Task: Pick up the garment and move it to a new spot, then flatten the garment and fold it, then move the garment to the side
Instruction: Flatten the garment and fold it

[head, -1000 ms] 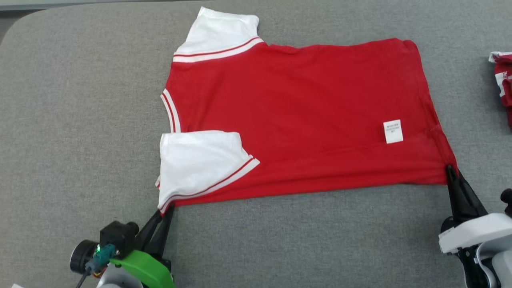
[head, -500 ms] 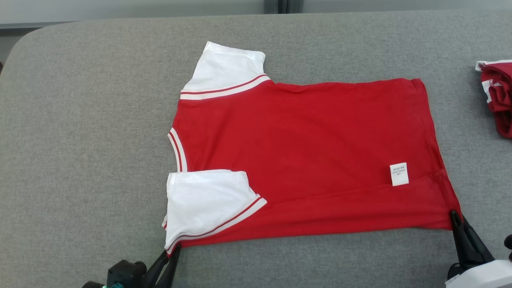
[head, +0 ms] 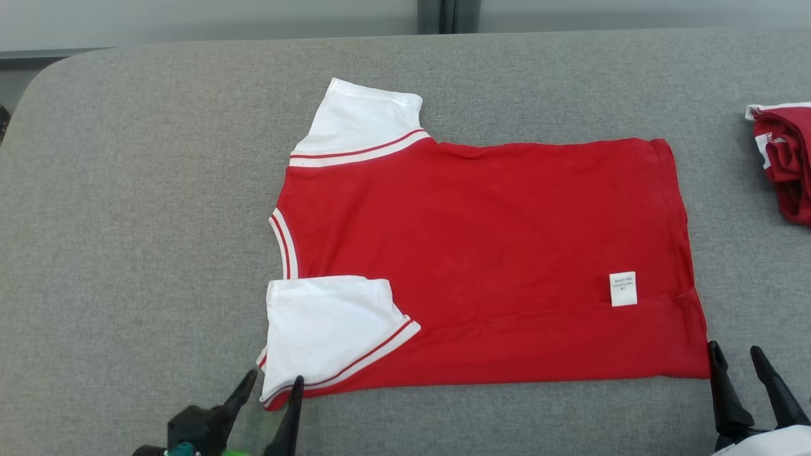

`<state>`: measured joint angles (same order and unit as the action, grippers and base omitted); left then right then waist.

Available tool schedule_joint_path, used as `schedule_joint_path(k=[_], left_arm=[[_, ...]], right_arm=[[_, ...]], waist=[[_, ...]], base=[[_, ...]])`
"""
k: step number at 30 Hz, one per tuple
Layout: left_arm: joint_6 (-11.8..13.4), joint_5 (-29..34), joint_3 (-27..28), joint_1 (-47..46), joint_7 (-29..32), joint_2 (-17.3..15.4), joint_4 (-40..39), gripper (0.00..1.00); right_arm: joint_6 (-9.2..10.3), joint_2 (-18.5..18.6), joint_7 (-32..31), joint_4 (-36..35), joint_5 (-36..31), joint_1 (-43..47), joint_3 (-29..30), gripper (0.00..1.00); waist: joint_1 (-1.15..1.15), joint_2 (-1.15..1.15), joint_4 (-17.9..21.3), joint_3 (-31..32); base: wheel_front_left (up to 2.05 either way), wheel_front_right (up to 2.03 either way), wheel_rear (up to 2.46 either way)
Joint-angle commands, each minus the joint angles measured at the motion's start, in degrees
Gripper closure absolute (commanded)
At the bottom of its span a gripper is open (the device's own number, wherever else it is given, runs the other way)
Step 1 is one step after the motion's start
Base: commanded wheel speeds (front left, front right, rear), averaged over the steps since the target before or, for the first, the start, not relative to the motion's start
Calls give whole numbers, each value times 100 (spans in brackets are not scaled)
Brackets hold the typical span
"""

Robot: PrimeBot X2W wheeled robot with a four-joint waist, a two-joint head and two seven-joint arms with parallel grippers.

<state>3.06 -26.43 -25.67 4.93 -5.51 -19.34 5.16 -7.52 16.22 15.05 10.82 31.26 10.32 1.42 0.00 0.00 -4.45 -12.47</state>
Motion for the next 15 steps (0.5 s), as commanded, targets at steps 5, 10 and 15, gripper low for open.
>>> schedule_joint_path(k=[5,10,15], left_arm=[[56,-411,372,-392,11,97,-654,0],[-32,-212,531,-1704,581,-213,-915,0],[-437,-14,425,-3688,1648,-521,-440,0]], right_arm=[[5,-101,15,-304,-221,-38,229,0],[5,-119,15,-441,-375,-337,90,0],[5,-114,15,-523,-389,-829,-50,0]], waist=[[0,0,7,-29],[0,0,72,-243],[0,0,290,-630]], base=[[0,0,0],[0,0,0],[0,0,0]])
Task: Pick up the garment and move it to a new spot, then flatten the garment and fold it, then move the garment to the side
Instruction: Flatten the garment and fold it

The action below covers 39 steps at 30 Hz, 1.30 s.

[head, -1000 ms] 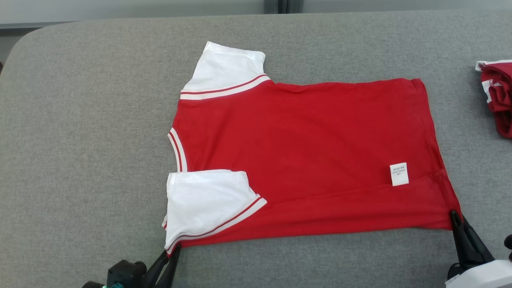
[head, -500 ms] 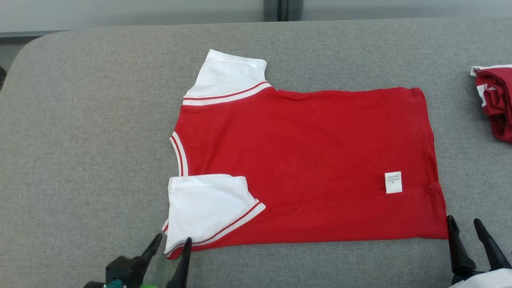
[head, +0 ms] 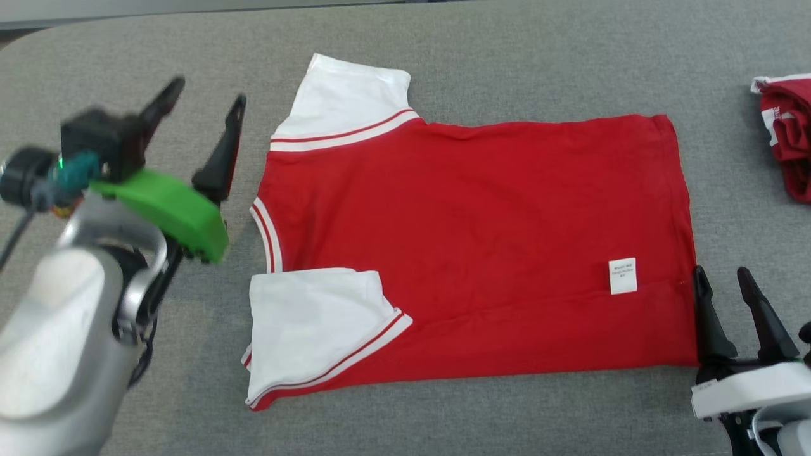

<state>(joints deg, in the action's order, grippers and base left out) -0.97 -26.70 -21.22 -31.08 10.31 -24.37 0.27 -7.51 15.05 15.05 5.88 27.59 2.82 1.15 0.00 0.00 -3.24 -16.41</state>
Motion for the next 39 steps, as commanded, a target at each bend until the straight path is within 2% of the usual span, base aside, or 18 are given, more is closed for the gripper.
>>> schedule_joint_path(k=[1,3,6,12,15,24,29,39], left_arm=[[-165,-55,-92,-447,305,-3,232,0],[-376,-143,-214,-1219,805,-6,688,0],[-552,-356,-361,-2204,1365,45,1494,0],[-652,-626,-762,-3320,2075,-82,2746,0],[-653,-778,-1054,-3591,2231,-215,3082,0],[-654,-1283,-1587,-3951,2118,-640,3519,0],[-655,-1461,-1824,-4064,1979,-743,3654,0],[-648,-1421,-2095,-4355,1623,-897,4147,0]], right_arm=[[4,0,15,-50,-28,-156,-34,0],[4,-11,15,-100,-45,-318,-82,0],[4,-56,15,-173,-75,-579,-239,0],[4,-209,14,-264,11,-940,-388,0],[3,-281,15,-314,32,-1037,-392,0],[2,-413,15,-440,27,-1015,-197,0],[2,-449,15,-469,-2,-1024,-153,0],[3,-466,15,-433,-63,-1073,-240,0]], waist=[[0,0,203,-315],[0,0,293,-506],[0,0,503,-804],[0,0,955,-1286],[0,0,1132,-1491],[0,0,1350,-1845],[0,0,1382,-1944],[0,0,1495,-2033]], base=[[0,0,0],[0,0,0],[0,0,0],[0,0,0],[0,0,0],[0,0,0],[0,0,0],[0,0,0]])
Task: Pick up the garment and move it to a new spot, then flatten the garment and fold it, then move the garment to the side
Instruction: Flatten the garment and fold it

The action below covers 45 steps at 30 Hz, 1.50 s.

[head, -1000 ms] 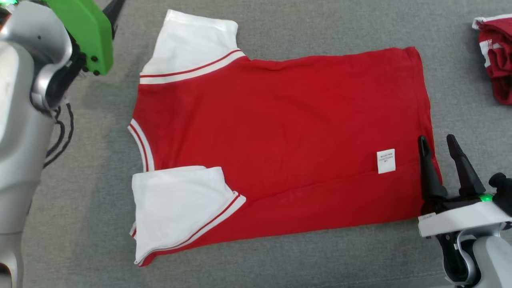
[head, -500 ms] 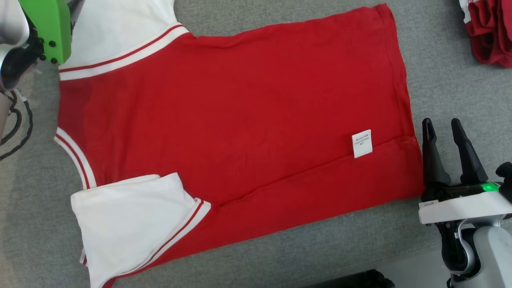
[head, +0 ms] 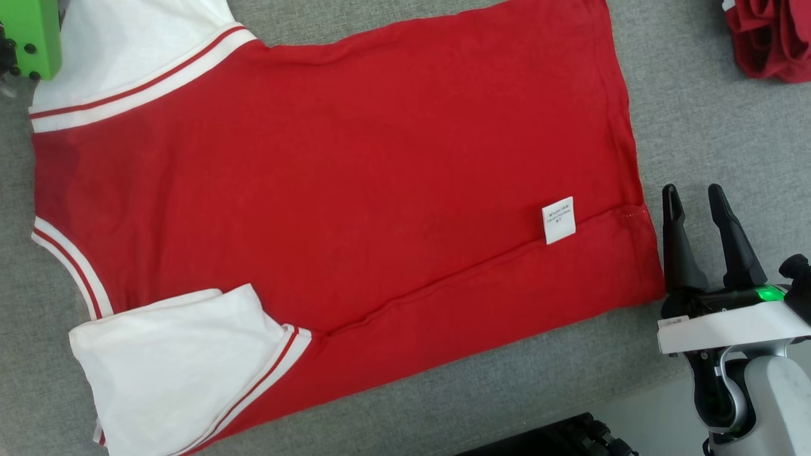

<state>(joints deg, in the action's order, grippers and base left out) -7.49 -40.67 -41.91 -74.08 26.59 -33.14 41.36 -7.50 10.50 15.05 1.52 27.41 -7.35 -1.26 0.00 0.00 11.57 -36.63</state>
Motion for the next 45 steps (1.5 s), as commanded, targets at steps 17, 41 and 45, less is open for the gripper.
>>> schedule_joint_path(k=[17,41,45], left_arm=[[7,-389,-1017,-167,-257,-310,-198,100],[7,-876,-2031,-435,-1117,-197,-1079,100],[7,-869,-2153,-481,-1137,-260,-1285,100]], right_arm=[[1,59,15,-28,-123,-2,-38,0],[1,1286,-3081,2424,220,-3963,-1370,0],[1,1160,-3269,2957,-267,-4321,-1379,0]], waist=[[0,0,66,93],[0,0,-705,618],[0,0,-764,585]], base=[[0,0,0],[0,0,0],[0,0,0]])
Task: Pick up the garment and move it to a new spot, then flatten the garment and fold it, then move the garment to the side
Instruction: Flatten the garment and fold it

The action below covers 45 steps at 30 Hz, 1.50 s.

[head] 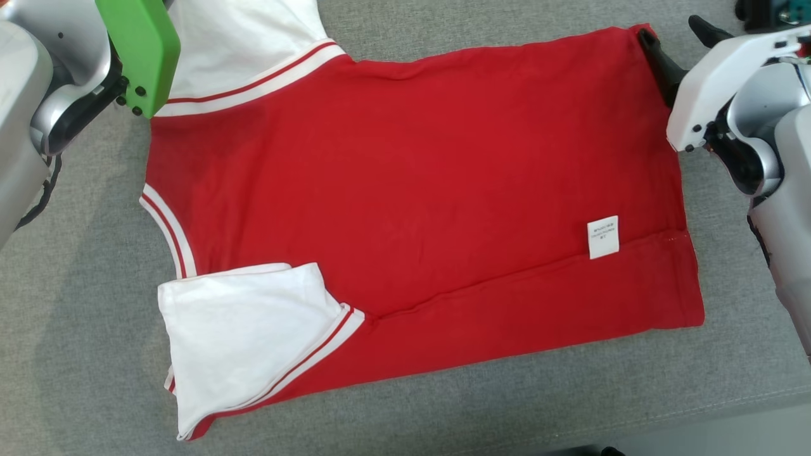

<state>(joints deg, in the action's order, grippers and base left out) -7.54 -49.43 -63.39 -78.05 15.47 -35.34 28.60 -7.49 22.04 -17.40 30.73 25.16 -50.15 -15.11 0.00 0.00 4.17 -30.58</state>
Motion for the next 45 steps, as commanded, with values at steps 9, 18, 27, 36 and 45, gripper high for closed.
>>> schedule_joint_path(k=[9,18,27,36,45], left_arm=[[12,-29,-132,-131,-52,-163,-200,100],[12,-66,-187,-81,-56,-213,-188,100],[13,-21,-196,-71,-239,-194,-117,100],[269,404,65,-393,-1416,-82,303,100],[210,-149,433,59,-2177,166,576,100]], right_arm=[[0,-319,-106,803,-529,-416,-180,0],[0,-270,-33,1094,-656,-656,-577,73],[3,-215,69,1089,-554,-793,-801,100],[3,-250,1174,1120,-176,-960,-127,100],[3,-169,2563,1070,571,-526,310,100]], waist=[[0,0,-70,-42],[0,0,-103,-30],[0,0,-134,21],[0,0,-165,-31],[0,0,-354,190]], base=[[0,0,0],[0,0,0],[0,0,0],[0,0,0],[0,0,0]])
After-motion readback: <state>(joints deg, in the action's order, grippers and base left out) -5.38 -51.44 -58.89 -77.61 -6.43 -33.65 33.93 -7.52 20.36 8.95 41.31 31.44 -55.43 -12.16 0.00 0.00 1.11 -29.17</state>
